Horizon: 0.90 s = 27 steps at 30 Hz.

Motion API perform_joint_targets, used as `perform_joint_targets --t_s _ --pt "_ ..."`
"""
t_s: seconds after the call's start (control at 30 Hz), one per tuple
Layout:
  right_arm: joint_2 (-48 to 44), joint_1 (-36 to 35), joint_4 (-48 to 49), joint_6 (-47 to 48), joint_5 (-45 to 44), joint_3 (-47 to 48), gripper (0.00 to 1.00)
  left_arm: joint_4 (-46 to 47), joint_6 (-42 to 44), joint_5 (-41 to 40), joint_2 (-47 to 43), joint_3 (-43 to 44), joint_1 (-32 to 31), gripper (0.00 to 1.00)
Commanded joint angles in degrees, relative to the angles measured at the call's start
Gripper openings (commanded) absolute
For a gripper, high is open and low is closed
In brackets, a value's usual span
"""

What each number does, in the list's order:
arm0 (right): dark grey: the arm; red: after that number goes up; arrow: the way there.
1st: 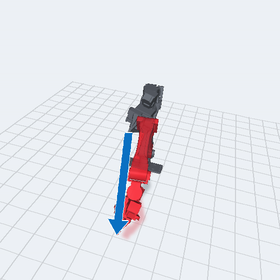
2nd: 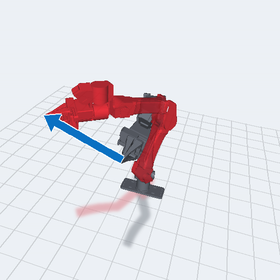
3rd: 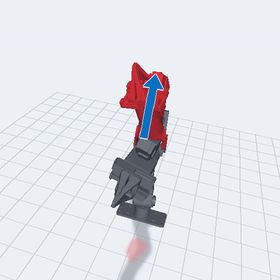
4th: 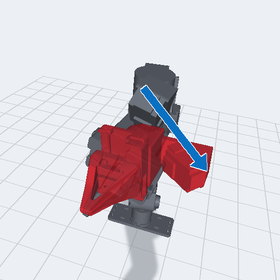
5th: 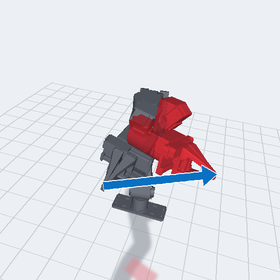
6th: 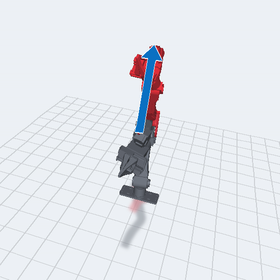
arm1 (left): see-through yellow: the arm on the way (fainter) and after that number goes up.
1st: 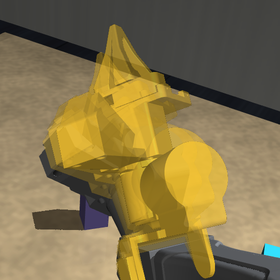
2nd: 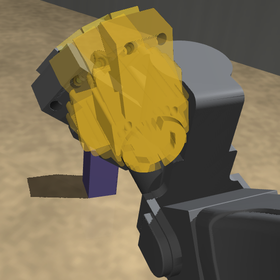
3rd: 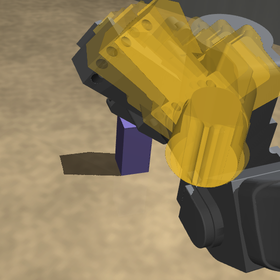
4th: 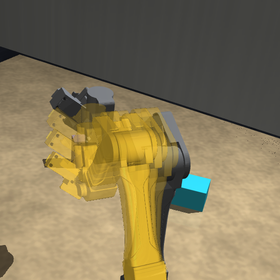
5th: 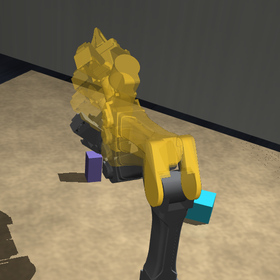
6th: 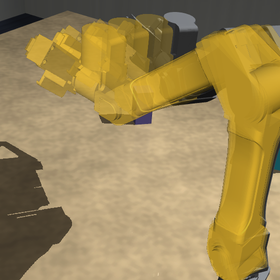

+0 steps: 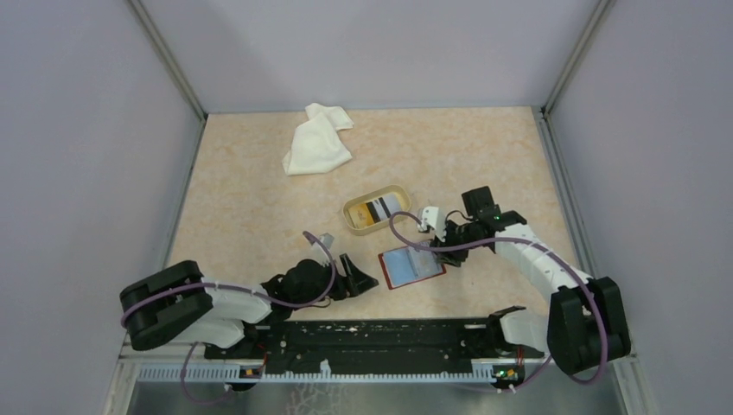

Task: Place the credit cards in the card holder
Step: Close the card holder at the center of the board.

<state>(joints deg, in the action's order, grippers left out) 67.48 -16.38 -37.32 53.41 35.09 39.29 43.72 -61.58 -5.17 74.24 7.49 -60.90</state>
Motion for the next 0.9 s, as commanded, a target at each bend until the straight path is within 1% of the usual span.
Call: perform_joint_targets --t_s 0.0,0.07,0.23,0.3,0.47,0.63,0.7,0.87 --pt "2.88 -0.35 3.54 0.91 -5.74 0.88 0.43 4.81 -3.32 2.8 4.31 2.71 0.07 0.8" --pt "4.6 -0.7 3.21 0.87 -8.25 0.91 0.42 5.31 -3.57 3.26 6.42 3.48 0.08 0.75" --pt "9.1 -2.58 2.84 -0.08 -11.57 1.24 0.39 3.55 -3.36 3.11 10.25 5.55 0.08 0.74" --pt "10.57 -3.73 3.86 -1.32 -13.51 1.14 0.38 2.19 -2.76 3.06 11.24 6.5 0.04 0.75" --pt "14.76 -5.72 4.69 -3.88 -17.35 1.73 0.29 -0.9 -1.27 3.21 13.31 8.59 0.0 0.78" --pt "17.44 -6.18 3.56 -4.36 -17.62 2.2 0.26 -4.87 -0.31 2.25 14.87 10.3 0.06 0.83" --pt "17.94 -6.56 3.4 -4.36 -17.34 2.2 0.25 -3.77 -0.33 2.77 16.23 10.6 0.04 0.84" --pt "18.8 -7.17 3.11 -4.37 -17.25 2.28 0.25 3.85 -1.44 4.89 22.11 11.39 0.08 0.83"
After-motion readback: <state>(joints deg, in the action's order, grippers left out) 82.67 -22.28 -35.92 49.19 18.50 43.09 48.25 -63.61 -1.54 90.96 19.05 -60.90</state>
